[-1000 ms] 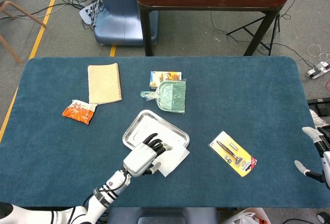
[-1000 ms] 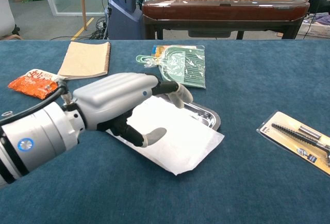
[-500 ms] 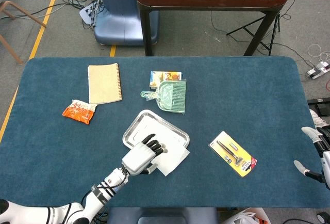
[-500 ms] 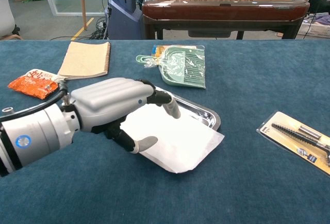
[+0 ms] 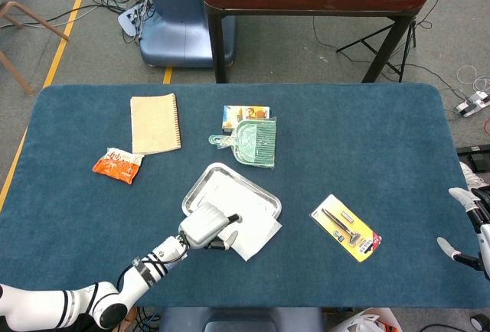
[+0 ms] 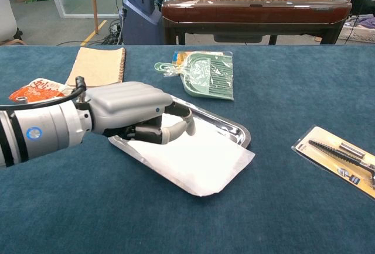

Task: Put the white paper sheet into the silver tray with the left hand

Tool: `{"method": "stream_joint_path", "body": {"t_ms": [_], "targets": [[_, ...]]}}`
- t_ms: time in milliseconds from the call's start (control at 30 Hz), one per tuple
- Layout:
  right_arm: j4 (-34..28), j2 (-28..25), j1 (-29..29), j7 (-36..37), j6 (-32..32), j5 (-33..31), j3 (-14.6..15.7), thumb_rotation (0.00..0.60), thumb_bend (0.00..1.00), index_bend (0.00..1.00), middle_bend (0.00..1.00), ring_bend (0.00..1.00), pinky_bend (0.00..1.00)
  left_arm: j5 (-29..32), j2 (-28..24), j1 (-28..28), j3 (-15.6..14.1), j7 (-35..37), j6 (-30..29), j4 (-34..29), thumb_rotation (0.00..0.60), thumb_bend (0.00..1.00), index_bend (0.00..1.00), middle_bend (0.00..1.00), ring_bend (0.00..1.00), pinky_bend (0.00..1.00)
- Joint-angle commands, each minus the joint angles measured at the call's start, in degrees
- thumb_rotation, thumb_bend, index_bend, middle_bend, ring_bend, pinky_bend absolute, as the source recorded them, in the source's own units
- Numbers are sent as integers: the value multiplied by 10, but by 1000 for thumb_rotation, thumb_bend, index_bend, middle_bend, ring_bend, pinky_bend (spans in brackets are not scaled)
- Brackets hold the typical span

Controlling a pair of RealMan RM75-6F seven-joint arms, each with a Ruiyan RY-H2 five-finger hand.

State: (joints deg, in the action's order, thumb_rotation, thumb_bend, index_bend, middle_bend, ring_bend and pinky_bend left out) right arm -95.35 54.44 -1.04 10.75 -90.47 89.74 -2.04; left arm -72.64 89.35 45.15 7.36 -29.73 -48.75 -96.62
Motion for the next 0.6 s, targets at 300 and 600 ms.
{"method": "stream_joint_path", "body": {"t_ms": [300, 600], "targets": [[-2, 0, 4, -3, 7, -4, -2, 600, 188, 164, 174, 96, 106, 119, 15, 78, 9, -109, 45, 45, 8, 554, 128, 1000, 1000, 1000], [-2, 1, 5, -3, 9, -7, -3, 600, 188, 164, 175, 97, 106, 237, 37, 134, -4, -194, 39, 78, 8, 554, 129, 1000, 1000, 1000]]}}
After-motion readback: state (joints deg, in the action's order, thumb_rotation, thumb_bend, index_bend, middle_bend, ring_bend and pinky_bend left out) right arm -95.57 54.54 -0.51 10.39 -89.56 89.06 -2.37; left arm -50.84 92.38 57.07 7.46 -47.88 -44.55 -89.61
